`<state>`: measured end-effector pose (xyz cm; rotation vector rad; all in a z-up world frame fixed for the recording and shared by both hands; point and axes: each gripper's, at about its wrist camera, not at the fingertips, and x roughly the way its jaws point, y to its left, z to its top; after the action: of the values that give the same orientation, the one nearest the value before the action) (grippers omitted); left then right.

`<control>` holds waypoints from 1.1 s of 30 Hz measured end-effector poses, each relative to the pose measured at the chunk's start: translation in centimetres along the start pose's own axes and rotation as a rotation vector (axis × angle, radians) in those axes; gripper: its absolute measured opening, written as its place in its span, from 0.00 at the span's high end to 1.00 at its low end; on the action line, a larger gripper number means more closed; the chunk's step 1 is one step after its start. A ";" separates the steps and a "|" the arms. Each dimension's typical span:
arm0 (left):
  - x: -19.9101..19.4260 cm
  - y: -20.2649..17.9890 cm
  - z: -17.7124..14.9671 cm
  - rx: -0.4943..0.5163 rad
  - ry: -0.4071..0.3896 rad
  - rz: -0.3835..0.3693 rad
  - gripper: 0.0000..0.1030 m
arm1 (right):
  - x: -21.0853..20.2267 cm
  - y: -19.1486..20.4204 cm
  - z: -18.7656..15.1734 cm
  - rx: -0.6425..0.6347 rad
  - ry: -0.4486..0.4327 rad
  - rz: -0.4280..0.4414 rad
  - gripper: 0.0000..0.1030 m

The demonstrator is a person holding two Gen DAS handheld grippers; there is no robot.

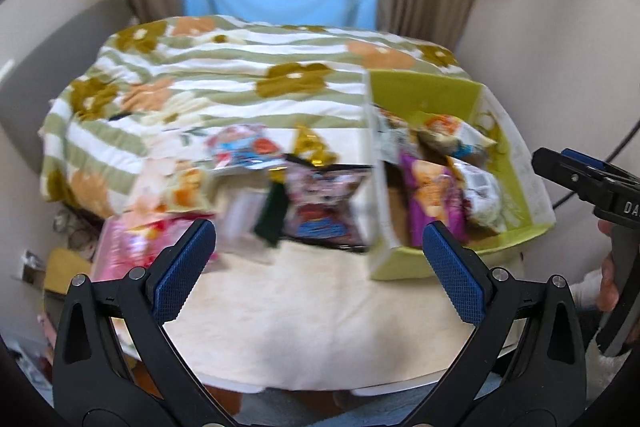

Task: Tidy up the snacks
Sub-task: 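Move both grippers back toward the remaining snack bags, then grasp the pink candy bag with the left gripper while the right grasps another pink bag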

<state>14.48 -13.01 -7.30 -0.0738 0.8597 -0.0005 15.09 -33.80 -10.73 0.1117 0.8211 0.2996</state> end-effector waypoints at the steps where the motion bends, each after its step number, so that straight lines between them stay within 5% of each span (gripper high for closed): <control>1: -0.3 1.0 -0.1 -0.013 -0.004 -0.001 0.01 | 0.1 0.9 0.1 -0.009 -0.003 0.013 0.00; 10: -2.5 14.0 -1.3 -0.095 0.022 0.033 0.01 | 2.4 10.7 0.5 -0.049 -0.013 0.086 0.00; 19: 0.6 25.1 -2.4 -0.156 0.108 -0.023 0.01 | 7.2 19.4 -1.0 -0.034 0.037 0.075 0.00; 33: 11.6 29.3 -4.4 -0.107 0.334 -0.174 0.01 | 17.4 25.8 -4.4 0.091 0.187 0.039 0.00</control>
<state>17.83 15.59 -20.84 -0.2542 1.1850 -0.1327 17.34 -4.05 -20.49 0.1867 1.0195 0.3132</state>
